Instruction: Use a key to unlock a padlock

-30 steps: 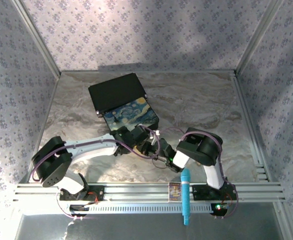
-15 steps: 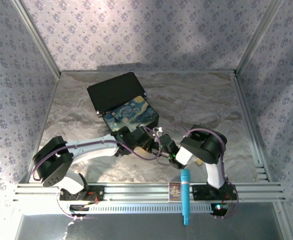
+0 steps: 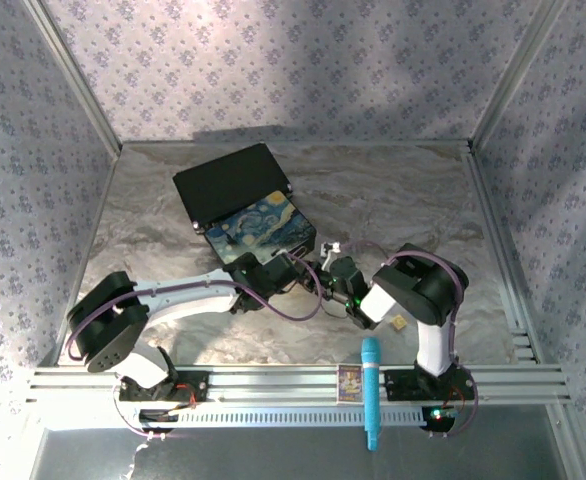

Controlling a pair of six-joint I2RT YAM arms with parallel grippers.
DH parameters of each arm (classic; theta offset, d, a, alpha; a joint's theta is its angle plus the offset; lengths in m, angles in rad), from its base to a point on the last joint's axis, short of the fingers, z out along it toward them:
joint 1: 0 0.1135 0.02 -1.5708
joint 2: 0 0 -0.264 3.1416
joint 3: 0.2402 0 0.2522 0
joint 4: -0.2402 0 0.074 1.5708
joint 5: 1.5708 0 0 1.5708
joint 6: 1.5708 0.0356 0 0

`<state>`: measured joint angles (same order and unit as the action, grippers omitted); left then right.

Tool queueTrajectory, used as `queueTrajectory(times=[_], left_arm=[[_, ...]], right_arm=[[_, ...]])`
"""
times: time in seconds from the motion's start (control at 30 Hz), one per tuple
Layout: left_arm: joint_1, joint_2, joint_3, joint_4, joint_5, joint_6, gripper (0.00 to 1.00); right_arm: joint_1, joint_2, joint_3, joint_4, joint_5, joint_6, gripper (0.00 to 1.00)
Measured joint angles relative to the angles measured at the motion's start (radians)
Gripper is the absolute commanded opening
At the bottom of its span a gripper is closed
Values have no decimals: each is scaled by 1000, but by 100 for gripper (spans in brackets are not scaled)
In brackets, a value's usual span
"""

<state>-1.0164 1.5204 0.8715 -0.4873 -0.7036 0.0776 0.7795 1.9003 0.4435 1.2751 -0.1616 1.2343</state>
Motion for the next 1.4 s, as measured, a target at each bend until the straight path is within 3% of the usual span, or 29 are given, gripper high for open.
queueTrajectory(times=[0.27, 0.37, 0.53, 0.87, 1.07, 1.4], left_arm=[[2, -14, 0, -23, 5, -40, 60], [5, -27, 0, -55, 16, -80, 71], [5, -20, 27, -152, -12, -208, 100], [20, 20, 95, -295, -88, -484, 100], [90, -17, 74, -303, -44, -564, 100], [222, -206, -83, -210, 112, -660, 100]], right_arm=[[-8, -3, -10, -92, -71, 0, 0], [-21, -32, -14, -162, -119, -16, 0], [-63, -122, 22, -411, -218, -96, 0], [-166, -239, 197, -1062, -341, -420, 0], [-245, -283, 237, -1301, -380, -579, 2], [-321, -319, 329, -1664, -312, -780, 13]])
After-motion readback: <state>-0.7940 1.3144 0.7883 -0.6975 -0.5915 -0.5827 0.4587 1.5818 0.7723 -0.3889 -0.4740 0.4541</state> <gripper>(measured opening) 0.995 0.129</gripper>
